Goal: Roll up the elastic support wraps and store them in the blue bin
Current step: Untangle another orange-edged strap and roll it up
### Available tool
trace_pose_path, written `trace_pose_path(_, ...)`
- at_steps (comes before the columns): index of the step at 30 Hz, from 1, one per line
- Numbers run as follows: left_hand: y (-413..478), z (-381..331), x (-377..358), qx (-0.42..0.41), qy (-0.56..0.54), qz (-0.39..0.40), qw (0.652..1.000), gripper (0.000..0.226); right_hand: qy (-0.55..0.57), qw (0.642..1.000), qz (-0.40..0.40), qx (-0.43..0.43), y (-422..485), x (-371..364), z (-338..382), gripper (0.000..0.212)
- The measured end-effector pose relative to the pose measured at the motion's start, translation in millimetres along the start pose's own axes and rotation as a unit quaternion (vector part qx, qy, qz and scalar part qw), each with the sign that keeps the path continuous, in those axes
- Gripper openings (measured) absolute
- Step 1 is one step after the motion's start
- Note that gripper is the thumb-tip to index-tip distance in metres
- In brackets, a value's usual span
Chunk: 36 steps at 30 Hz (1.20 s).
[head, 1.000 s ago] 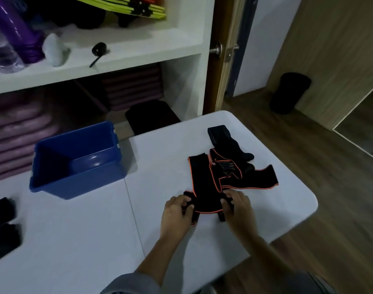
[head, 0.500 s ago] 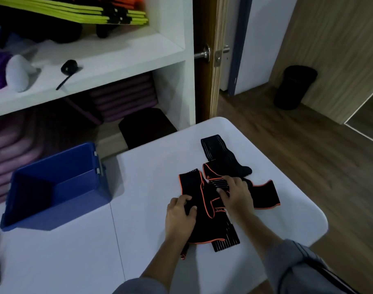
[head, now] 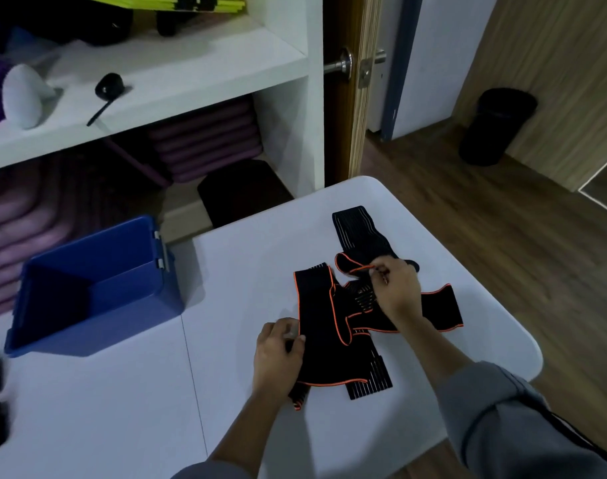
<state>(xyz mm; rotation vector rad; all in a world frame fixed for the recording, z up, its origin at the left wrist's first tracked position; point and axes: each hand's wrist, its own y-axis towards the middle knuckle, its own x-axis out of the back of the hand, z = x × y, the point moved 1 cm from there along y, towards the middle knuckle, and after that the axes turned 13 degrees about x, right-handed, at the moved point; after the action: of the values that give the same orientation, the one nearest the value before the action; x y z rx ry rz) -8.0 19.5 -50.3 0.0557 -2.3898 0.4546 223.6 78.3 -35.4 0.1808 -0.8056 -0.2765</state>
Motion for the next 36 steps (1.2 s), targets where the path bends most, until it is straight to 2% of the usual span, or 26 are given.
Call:
trace_pose_path(4,-4,4,2,0.014,-0.008,0.007,1.0,0.023,0.062,0.995,-0.073,-0.025,14,31,22,0.015)
trace_pose_path(9,-10,0,0,0.001,-0.017,-0.002,1.0,0.021,0.09,0.989,-0.114,-0.01,20,52,41,0.014)
trace_pose_path(16,1,-54,-16,-0.101,-0.007,-0.007,0.995,0.025,0.065,0.977,-0.2,-0.017,19,73,37,0.014)
trace_pose_path(20,18,-88,-45,-0.176,0.05,0.036,0.982,0.032,0.064,0.973,-0.215,-0.046,20,76,21,0.016)
trace_pose_path(24,37,-100,-73,-0.169,0.184,0.062,0.966,0.042,0.06,0.967,-0.241,-0.054,21,73,7,0.014)
trace_pose_path(27,47,-102,-86,-0.148,0.303,0.062,0.939,0.05,0.058,0.967,-0.245,-0.036,21,69,3,0.013)
trace_pose_path(30,50,-100,-94,-0.132,0.334,0.044,0.932,0.046,0.056,0.971,-0.231,-0.018,18,64,1,0.015)
trace_pose_path(33,49,-98,-96,-0.117,0.293,0.028,0.949,0.038,0.047,0.978,-0.202,-0.008,15,61,2,0.022)
trace_pose_path(36,45,-95,-88,-0.089,0.2,0.029,0.975,0.036,0.06,0.984,-0.167,-0.004,15,63,7,0.02)
